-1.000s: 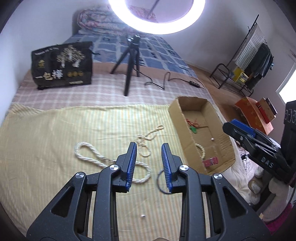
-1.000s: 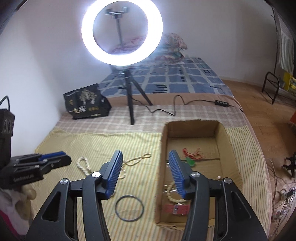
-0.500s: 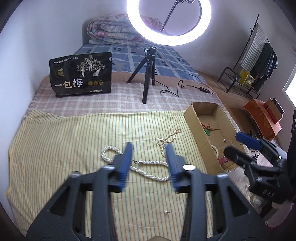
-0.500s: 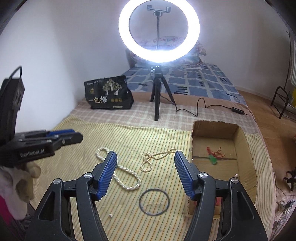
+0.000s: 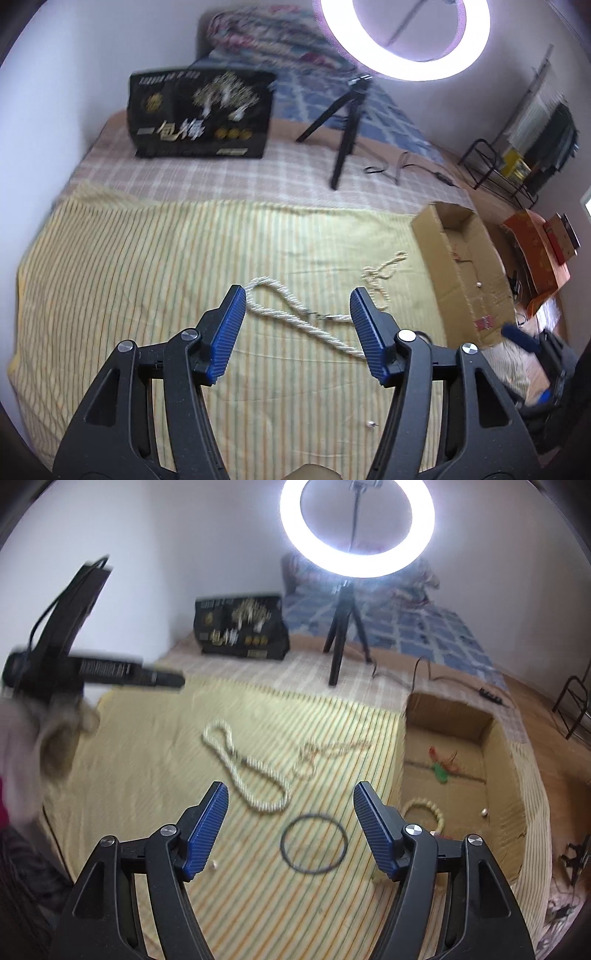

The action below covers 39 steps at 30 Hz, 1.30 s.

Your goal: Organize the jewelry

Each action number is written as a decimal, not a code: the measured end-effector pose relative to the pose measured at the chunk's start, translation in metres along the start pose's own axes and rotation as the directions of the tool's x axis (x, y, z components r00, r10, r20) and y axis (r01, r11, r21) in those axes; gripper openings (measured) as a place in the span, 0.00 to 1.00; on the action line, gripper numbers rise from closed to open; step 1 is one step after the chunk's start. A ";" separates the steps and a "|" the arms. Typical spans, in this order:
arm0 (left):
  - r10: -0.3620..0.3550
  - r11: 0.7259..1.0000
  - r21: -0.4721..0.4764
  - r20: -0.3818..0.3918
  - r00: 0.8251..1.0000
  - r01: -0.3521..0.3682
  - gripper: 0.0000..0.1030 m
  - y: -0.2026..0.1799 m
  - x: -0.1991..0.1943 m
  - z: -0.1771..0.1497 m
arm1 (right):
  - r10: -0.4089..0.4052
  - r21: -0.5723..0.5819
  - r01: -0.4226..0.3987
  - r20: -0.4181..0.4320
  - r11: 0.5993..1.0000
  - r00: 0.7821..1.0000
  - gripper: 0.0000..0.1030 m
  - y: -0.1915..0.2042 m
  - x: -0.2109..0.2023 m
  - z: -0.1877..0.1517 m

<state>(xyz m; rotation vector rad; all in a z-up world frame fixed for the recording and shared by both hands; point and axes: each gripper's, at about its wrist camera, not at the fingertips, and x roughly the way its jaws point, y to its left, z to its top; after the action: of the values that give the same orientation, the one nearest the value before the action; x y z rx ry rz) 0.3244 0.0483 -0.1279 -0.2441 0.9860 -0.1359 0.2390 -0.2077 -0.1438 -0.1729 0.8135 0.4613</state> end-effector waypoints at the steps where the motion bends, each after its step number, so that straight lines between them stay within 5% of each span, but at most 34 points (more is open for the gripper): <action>1: 0.005 1.000 -0.017 -0.014 1.000 -0.005 0.59 0.006 0.006 0.001 | 0.002 -0.005 -0.002 -0.022 1.000 1.000 0.68 0.000 0.004 -0.003; 10: -0.004 0.991 -0.136 -0.149 0.989 -0.017 0.56 0.040 0.058 -0.004 | 0.074 0.034 -0.068 -0.230 0.997 0.970 0.68 -0.007 0.050 -0.028; 15: -0.006 0.986 -0.162 -0.196 0.980 -0.026 0.44 0.044 0.083 -0.005 | 0.108 0.060 -0.095 -0.284 0.994 0.953 0.48 -0.012 0.068 -0.034; 18: 0.015 0.986 -0.161 -0.213 0.977 -0.051 0.38 0.045 0.094 -0.005 | 0.118 0.049 -0.108 -0.311 0.993 0.943 0.37 -0.007 0.076 -0.036; 25: 0.046 0.982 -0.170 -0.233 0.971 -0.087 0.37 0.052 0.115 -0.003 | 0.124 0.025 -0.123 -0.340 0.992 0.932 0.26 -0.002 0.083 -0.038; 36: 0.103 0.985 -0.111 -0.217 0.971 -0.129 0.36 0.044 0.134 0.000 | 0.060 -0.044 -0.084 -0.390 0.996 0.919 0.25 0.011 0.109 -0.040; 39: 0.128 0.985 -0.084 -0.203 0.971 -0.148 0.28 0.041 0.135 -0.001 | 0.030 -0.085 -0.067 -0.384 0.994 0.923 0.22 0.017 0.111 -0.041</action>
<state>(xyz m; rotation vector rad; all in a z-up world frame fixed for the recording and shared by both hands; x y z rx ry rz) 0.3979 0.0579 -0.2483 -0.2545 1.2050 0.0167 0.2700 -0.1689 -0.2527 -0.3415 1.1825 0.5226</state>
